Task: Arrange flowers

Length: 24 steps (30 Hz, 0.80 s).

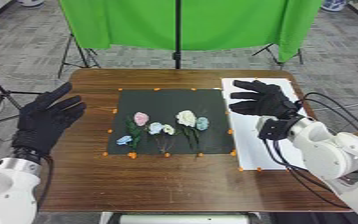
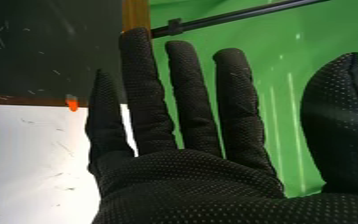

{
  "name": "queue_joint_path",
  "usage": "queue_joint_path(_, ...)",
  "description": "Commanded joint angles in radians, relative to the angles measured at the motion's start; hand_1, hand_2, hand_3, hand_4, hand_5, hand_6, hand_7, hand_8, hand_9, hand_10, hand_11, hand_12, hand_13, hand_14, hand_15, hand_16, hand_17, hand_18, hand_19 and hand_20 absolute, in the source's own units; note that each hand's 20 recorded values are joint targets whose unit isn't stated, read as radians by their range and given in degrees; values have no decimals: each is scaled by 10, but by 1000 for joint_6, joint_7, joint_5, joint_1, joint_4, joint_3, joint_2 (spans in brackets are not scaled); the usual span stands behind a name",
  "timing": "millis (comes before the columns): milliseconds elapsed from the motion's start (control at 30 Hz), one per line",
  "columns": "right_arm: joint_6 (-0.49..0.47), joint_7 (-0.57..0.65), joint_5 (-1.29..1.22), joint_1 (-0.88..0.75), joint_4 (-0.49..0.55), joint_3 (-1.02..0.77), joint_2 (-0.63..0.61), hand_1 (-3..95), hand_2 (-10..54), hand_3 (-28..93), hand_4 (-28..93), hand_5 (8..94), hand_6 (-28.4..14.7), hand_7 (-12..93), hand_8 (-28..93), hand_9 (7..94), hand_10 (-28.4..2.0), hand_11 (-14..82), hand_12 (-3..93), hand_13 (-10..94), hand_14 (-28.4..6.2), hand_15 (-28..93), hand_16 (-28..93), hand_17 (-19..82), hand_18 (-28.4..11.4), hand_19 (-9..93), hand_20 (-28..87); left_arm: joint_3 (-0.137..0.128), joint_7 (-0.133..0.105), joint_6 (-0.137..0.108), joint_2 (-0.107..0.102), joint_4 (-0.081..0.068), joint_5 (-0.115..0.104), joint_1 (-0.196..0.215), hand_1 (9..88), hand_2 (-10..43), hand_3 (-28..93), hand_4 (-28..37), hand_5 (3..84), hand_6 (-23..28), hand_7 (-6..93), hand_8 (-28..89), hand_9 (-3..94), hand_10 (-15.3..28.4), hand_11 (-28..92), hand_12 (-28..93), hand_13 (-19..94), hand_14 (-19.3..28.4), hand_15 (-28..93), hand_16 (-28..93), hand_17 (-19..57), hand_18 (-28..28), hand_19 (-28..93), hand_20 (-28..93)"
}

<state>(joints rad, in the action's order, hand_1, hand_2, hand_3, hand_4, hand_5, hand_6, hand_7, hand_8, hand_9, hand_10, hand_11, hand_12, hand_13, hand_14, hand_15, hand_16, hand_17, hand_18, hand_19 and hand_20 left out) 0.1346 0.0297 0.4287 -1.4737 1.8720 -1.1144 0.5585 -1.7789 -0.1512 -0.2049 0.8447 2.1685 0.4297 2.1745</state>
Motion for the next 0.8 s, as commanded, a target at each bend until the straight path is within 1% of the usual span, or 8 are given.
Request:
queue_joint_path(33, 12, -18, -1, -25, 27, -26, -3, 193, 47, 806, -283, 478, 27, 166, -137, 534, -127, 107, 126, 436, -174, 345, 131, 41, -221, 499, 167, 22, 25, 20, -7, -26, -12, -39, 232, 63, 779, -234, 369, 76, 144, -101, 339, 207, 274, 119, 235, 278, 499, -79, -104, 251, 526, 196)
queue_joint_path(267, 18, -19, 0, -24, 29, -14, 5, 192, 49, 805, -283, 479, 28, 167, -138, 536, -127, 109, 126, 437, -173, 346, 130, 42, -220, 500, 167, 18, 25, 13, -11, -27, -16, -29, 233, 63, 778, -235, 368, 76, 145, -101, 340, 207, 276, 119, 236, 278, 499, -78, -104, 251, 526, 195)
queue_joint_path(533, 21, -23, 0, -13, 31, 9, 5, 192, 50, 804, -283, 479, 27, 166, -138, 538, -126, 110, 125, 439, -173, 347, 130, 40, -220, 499, 167, 78, 21, 10, -24, -34, -16, -57, 235, 63, 777, -234, 362, 76, 145, -102, 340, 207, 275, 118, 235, 277, 497, -78, -104, 250, 522, 191)
queue_joint_path(600, 23, -25, -4, -19, 32, 5, 6, 192, 50, 804, -283, 480, 27, 166, -138, 538, -126, 110, 125, 439, -173, 347, 130, 40, -220, 499, 167, 83, 47, 19, -9, -36, -10, -64, 235, 64, 776, -234, 361, 75, 146, -102, 339, 206, 276, 119, 236, 277, 497, -78, -104, 250, 522, 189)
queue_joint_path(667, 24, -26, -2, -24, 34, 4, 5, 192, 50, 804, -283, 480, 27, 166, -138, 539, -125, 110, 125, 439, -173, 348, 130, 40, -220, 499, 167, 113, 23, -10, -2, -37, -8, -75, 238, 68, 774, -235, 360, 75, 147, -102, 339, 207, 275, 118, 236, 277, 497, -78, -104, 250, 521, 188)
queue_joint_path(700, 24, -29, -1, -22, 34, 5, 6, 192, 50, 804, -283, 480, 27, 166, -138, 539, -126, 110, 125, 439, -173, 348, 130, 40, -220, 498, 167, 123, 16, -4, -2, -39, -18, -78, 237, 68, 775, -234, 360, 75, 147, -103, 339, 207, 275, 118, 236, 277, 498, -78, -105, 249, 521, 187)
queue_joint_path(733, 26, -33, -6, -26, 34, 6, 8, 192, 50, 804, -283, 480, 28, 166, -138, 539, -126, 110, 125, 439, -173, 348, 130, 40, -220, 498, 167, 124, 26, 8, 4, -40, -12, -78, 237, 68, 774, -233, 359, 74, 147, -103, 339, 207, 275, 118, 236, 278, 499, -78, -105, 249, 521, 186)
queue_joint_path(800, 23, -31, -8, -26, 32, 6, 10, 192, 51, 803, -283, 481, 28, 167, -138, 540, -125, 111, 125, 439, -173, 348, 130, 40, -220, 498, 168, 139, 27, 4, 3, -43, -9, -82, 238, 69, 774, -232, 358, 74, 148, -103, 339, 207, 274, 117, 236, 278, 499, -79, -105, 248, 520, 185)
